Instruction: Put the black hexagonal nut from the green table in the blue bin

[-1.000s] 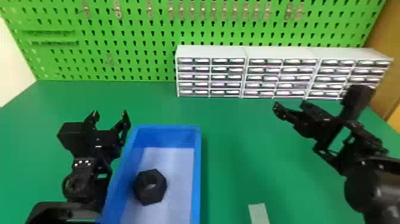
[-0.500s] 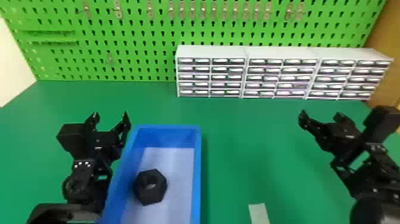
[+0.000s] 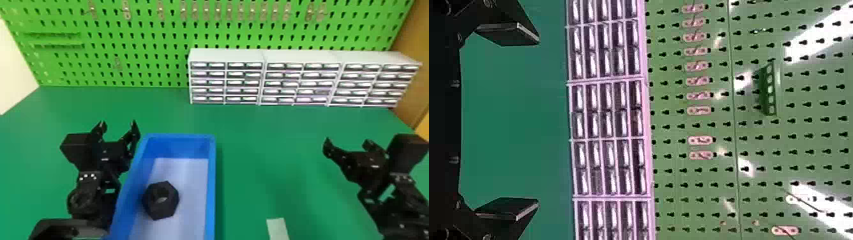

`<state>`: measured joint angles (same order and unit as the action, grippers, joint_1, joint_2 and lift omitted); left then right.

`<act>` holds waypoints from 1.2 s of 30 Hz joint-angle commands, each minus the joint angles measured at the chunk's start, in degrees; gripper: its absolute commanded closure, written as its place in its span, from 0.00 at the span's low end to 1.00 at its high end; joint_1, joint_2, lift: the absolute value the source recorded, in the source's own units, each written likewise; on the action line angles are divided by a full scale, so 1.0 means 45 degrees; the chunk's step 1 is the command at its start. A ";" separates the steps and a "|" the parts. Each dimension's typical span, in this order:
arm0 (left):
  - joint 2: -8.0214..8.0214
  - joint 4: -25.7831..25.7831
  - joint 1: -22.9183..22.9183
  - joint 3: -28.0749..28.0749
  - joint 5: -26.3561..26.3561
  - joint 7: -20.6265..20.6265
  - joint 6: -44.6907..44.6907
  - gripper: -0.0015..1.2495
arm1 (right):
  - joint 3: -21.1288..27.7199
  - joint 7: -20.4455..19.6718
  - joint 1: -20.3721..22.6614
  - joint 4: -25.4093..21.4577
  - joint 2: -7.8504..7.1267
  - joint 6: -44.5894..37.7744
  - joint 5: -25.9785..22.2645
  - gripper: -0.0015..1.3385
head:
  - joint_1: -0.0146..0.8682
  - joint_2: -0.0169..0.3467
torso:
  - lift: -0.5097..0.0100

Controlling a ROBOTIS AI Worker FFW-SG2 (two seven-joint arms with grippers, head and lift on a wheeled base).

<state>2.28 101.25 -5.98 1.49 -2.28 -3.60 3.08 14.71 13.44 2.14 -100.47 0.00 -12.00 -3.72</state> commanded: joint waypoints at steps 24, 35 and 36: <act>0.0000 -0.0078 -0.0078 -0.0116 -0.0137 -0.0255 0.0000 0.40 | -0.0787 -0.0994 0.0891 0.0431 0.0011 0.1592 -0.0072 0.12 | 0.76 0.20 | 0.80; 0.0000 -0.0137 -0.0098 -0.0174 -0.0157 -0.0255 0.0000 0.40 | -0.0944 -0.1014 0.0910 0.0431 0.0011 0.1650 0.0163 0.12 | 0.76 0.20 | 0.80; 0.0000 -0.0137 -0.0098 -0.0174 -0.0157 -0.0255 0.0000 0.40 | -0.0963 -0.1014 0.0910 0.0431 0.0011 0.1650 0.0182 0.12 | 0.76 0.20 | 0.80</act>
<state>2.28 100.75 -6.42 0.80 -2.99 -4.75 3.08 10.76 8.87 6.26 -98.52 0.00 -4.65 -3.49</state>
